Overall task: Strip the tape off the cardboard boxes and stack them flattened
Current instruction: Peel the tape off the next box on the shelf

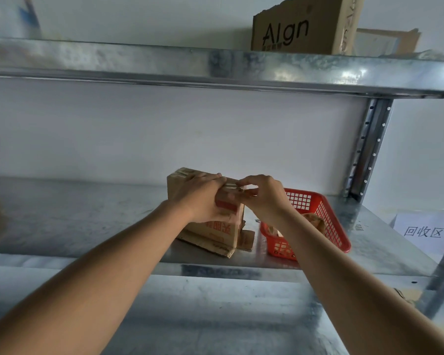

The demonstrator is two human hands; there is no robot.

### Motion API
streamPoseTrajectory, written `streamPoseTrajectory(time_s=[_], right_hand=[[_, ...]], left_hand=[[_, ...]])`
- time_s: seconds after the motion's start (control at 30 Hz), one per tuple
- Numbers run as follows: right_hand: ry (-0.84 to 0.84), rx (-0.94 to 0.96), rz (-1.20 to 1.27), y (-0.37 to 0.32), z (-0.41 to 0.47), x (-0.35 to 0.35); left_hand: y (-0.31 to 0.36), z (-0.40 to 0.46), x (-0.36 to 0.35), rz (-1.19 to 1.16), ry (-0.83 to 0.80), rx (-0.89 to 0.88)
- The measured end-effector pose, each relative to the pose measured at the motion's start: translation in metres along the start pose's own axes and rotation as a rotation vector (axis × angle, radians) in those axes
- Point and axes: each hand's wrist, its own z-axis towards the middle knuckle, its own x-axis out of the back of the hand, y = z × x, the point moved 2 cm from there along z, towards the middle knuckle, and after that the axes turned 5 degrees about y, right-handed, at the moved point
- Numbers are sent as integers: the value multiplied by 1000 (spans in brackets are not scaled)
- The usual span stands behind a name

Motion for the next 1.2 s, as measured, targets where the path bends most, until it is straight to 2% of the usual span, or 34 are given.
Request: streamPoseTrajectory(time_s=[0.07, 0.3, 0.4, 0.5, 0.57, 0.67, 0.77, 0.9, 0.97, 1.07, 1.2], right_hand=[[-1, -15, 20, 2, 6, -6], [179, -115, 70, -8, 18, -38], [143, -119, 85, -23, 17, -62], [21, -74, 134, -42, 20, -88], [-33, -162, 273, -52, 23, -105], [-11, -341, 585, -61, 25, -125], [10, -375, 702, -69, 24, -137], [-112, -298, 809, -85, 13, -142], [-66, -240, 788, -92, 3, -138], [82, -94, 602, -99, -17, -123], [82, 41, 391, -101, -40, -113]], left_hand=[[-12, -3, 11, 25, -34, 21], [-66, -7, 44, -26, -259, 167], [-91, -16, 48, -51, -312, 238], [-108, -18, 52, -111, -303, 238], [-120, -19, 53, -210, -306, 228], [-140, -27, 54, -278, -314, 213], [-153, -37, 46, -417, -305, 270], [-155, -32, 34, -509, -229, 331], [-149, -25, 31, -522, -222, 305], [-145, -15, 22, -539, -195, 274], [-140, -7, 14, -548, -214, 217]])
